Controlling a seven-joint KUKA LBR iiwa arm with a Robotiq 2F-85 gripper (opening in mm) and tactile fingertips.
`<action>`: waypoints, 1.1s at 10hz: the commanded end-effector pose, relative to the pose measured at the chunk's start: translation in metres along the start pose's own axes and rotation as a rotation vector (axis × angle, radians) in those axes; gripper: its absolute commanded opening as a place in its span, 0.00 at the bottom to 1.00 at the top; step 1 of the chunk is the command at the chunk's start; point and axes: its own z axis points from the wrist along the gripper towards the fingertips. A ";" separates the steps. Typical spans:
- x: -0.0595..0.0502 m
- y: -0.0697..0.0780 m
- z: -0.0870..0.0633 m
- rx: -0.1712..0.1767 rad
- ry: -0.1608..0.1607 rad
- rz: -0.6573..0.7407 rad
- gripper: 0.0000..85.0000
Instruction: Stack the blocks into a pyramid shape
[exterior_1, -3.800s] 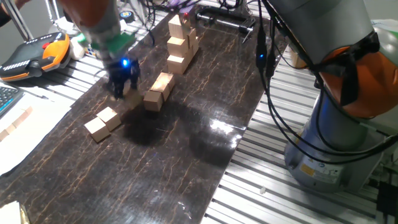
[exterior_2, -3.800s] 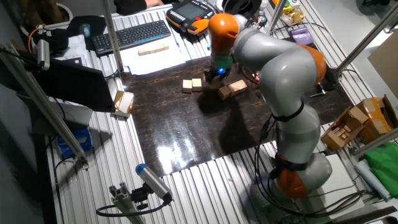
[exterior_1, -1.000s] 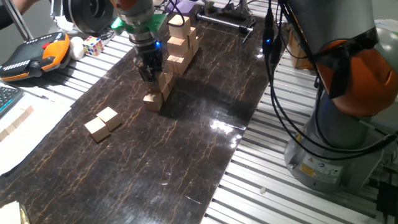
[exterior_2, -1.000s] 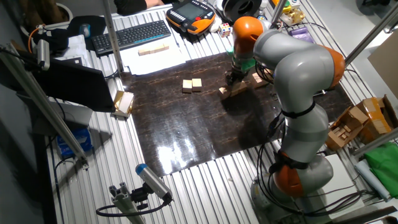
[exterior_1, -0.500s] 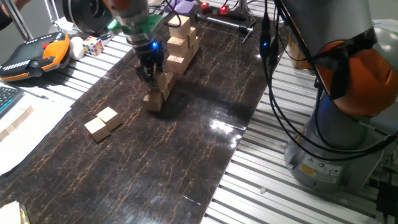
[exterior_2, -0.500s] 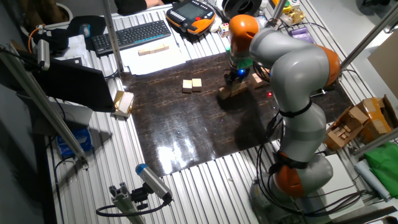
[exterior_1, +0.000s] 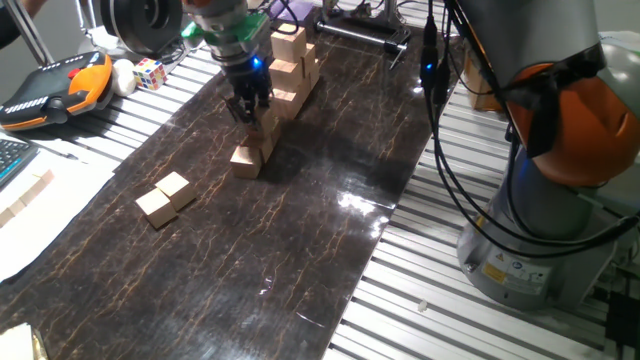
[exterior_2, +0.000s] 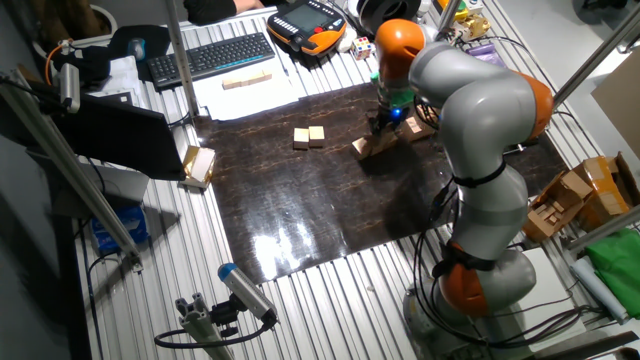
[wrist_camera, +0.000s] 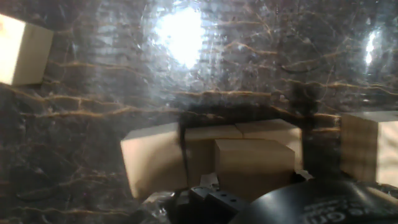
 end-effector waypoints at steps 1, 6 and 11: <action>-0.001 0.001 0.000 0.020 -0.010 -0.021 0.62; 0.002 -0.008 0.004 0.014 0.005 -0.070 0.64; 0.001 -0.009 0.004 0.025 0.021 -0.090 0.74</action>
